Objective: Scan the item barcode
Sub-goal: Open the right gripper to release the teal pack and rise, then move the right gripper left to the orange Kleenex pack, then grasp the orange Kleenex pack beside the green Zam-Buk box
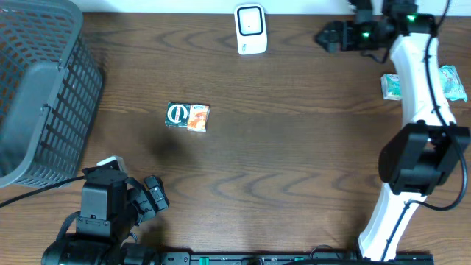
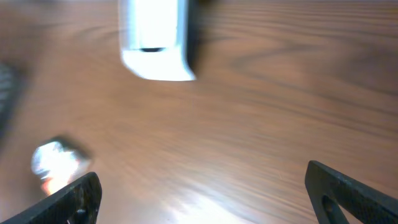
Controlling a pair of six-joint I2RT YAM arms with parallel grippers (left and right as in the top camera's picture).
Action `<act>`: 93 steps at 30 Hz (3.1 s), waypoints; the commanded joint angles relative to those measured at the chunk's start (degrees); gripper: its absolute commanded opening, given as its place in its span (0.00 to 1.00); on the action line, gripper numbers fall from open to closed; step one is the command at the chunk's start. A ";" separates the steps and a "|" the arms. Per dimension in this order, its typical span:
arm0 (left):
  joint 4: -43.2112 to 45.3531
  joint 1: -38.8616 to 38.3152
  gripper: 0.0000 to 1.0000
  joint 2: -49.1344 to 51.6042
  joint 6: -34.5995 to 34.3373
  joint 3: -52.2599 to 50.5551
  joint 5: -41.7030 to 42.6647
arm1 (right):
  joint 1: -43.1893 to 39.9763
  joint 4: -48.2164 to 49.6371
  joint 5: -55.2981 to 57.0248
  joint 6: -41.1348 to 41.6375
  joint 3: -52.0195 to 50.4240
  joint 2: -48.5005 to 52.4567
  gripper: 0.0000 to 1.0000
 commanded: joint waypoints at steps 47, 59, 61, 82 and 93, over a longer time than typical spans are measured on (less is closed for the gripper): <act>-0.13 0.13 0.98 -0.22 0.11 -0.07 -0.52 | 34.99 -1.79 17.07 25.53 -0.61 7.93 0.99; -0.13 0.13 0.98 -0.22 0.11 -0.07 -0.52 | 34.97 -0.92 16.79 25.55 -0.68 9.29 0.97; -0.13 0.13 0.98 -0.22 0.11 -0.07 -0.52 | 35.08 -0.66 16.37 26.10 -0.68 10.25 0.91; -0.13 0.13 0.98 -0.22 0.11 -0.07 -0.52 | 37.75 5.05 7.89 32.22 -0.68 17.38 0.76; -0.15 0.13 0.98 -0.22 0.11 -0.07 -0.52 | 40.00 5.73 11.23 34.82 -0.68 18.97 0.59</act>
